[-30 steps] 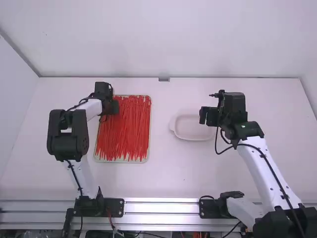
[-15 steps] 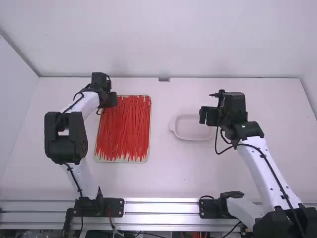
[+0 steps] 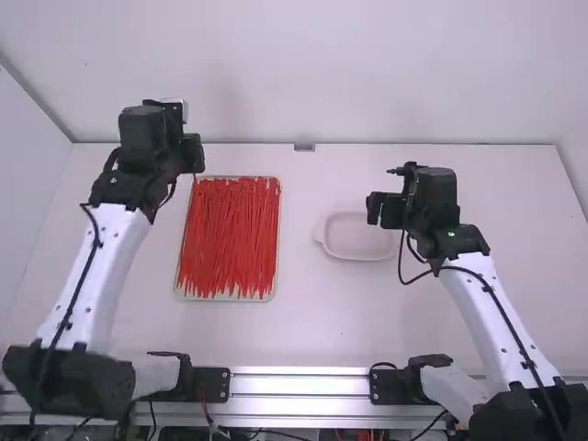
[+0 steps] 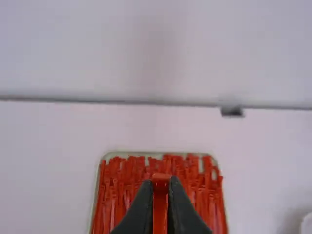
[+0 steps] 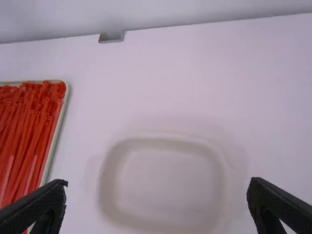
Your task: Fasten the cable tie
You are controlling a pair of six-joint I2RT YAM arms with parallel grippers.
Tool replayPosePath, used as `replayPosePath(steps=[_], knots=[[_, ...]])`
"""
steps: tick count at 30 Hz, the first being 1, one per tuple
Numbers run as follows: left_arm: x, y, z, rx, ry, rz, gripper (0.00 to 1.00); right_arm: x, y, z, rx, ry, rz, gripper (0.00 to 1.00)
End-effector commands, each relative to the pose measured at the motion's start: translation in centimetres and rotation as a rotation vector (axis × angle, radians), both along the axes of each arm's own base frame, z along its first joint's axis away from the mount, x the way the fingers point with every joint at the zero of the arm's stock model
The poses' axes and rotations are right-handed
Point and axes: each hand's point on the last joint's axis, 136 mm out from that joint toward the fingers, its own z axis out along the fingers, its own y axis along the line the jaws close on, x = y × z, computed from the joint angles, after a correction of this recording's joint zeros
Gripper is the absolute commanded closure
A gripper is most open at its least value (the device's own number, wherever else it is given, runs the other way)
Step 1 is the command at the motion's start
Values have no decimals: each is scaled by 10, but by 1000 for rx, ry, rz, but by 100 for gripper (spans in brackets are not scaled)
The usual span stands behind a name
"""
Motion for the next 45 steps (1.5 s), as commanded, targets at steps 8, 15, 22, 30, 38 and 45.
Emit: replayPosePath(steps=[8,15,22,30,38,45], knots=[[-49,-6,1,-13,-89,-14,98,0,23,27,101,-46,104,1],[-67,-5,-27,-43,-129,-8,98,-4,31,27,131,-35,143,1],[-67,-30,-35,-144,-208,-123,98,-6,59,33,128,-90,240,1],[-52,-73,-13,-310,-334,-354,98,-9,114,57,174,-256,391,1],[-41,-98,9,-450,-422,-496,98,-27,162,88,255,-390,561,1],[-41,-140,19,-483,-484,-612,98,-30,188,101,306,-461,599,1]])
